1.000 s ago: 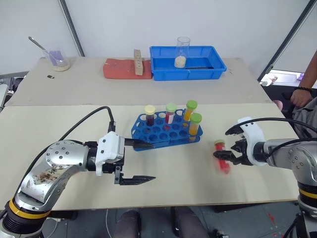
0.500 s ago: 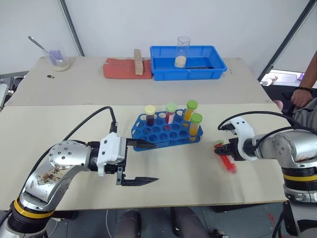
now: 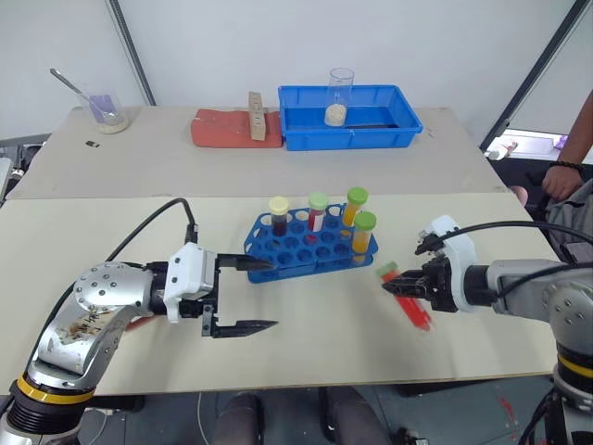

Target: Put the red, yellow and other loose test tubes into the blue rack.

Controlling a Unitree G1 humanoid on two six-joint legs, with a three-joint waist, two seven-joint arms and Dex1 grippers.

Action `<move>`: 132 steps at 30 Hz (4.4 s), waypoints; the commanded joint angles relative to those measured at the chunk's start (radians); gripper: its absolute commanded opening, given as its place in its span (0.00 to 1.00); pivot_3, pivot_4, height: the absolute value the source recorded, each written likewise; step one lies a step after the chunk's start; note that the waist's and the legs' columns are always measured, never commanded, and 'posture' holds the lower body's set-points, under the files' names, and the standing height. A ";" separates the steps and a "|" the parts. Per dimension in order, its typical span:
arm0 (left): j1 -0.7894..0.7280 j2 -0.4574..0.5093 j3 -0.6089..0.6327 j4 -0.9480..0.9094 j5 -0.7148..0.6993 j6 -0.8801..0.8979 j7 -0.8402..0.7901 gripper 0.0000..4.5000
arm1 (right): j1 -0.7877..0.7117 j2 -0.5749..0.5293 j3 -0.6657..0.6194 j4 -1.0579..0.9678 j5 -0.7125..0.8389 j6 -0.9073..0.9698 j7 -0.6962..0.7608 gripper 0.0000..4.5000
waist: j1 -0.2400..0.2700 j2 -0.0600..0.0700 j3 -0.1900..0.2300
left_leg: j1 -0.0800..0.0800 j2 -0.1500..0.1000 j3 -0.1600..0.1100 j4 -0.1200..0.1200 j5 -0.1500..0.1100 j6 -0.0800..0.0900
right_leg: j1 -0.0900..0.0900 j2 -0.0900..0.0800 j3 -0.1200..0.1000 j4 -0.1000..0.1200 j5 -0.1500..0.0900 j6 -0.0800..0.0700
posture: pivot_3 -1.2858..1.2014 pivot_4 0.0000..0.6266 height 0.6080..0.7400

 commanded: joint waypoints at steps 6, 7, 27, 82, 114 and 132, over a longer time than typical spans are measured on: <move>-0.030 -0.015 0.053 0.037 -0.011 -0.026 0.047 1.00 | 0.064 0.280 0.083 -0.108 -0.182 -0.605 -0.061 0.22 | 0.000 0.000 0.000 | 0.000 0.000 0.001 0.001 0.000 0.000 | 0.000 -0.001 0.000 0.000 -0.002 -0.003 | 0.52 0.24 1.00; -0.033 -0.017 0.055 0.038 -0.017 -0.019 0.052 1.00 | 0.055 0.314 0.111 -0.090 -0.219 -0.659 -0.080 0.22 | 0.000 0.000 0.000 | 0.000 0.000 0.001 0.001 0.000 0.000 | 0.000 -0.001 0.000 0.000 -0.002 -0.003 | 0.52 0.24 1.00; -0.016 -0.003 0.035 0.004 -0.020 0.013 0.040 1.00 | 0.103 0.603 0.401 0.372 -0.688 -1.396 -0.190 0.22 | 0.000 0.000 0.000 | 0.001 0.000 0.002 0.000 0.000 0.000 | -0.001 -0.001 0.000 0.002 -0.002 -0.005 | 0.52 0.24 1.00; -0.124 0.533 -0.011 0.161 0.133 0.353 0.012 1.00 | 0.172 0.013 0.376 -0.024 -0.378 -1.023 0.328 0.98 | 0.001 0.000 0.001 | 0.006 0.000 0.003 -0.004 0.000 0.000 | -0.001 -0.001 -0.001 0.004 -0.006 -0.011 | 0.52 0.24 1.00; -0.309 0.396 -0.400 0.335 0.510 0.363 -0.052 0.62 | 0.006 -0.023 0.386 -0.010 -0.226 -0.917 0.470 0.99 | 0.028 -0.002 0.001 | 0.003 -0.001 0.003 -0.004 0.000 0.000 | -0.002 -0.001 -0.001 0.006 -0.009 -0.009 | 0.52 0.24 1.00; -0.337 0.363 -0.218 0.295 0.346 0.313 -0.160 0.21 | 0.000 -0.097 0.318 -0.021 -0.188 -0.862 0.472 0.99 | 0.031 -0.003 0.001 | 0.002 0.000 0.002 0.001 0.000 0.000 | -0.002 -0.001 -0.001 0.008 -0.008 -0.009 | 0.52 0.24 1.00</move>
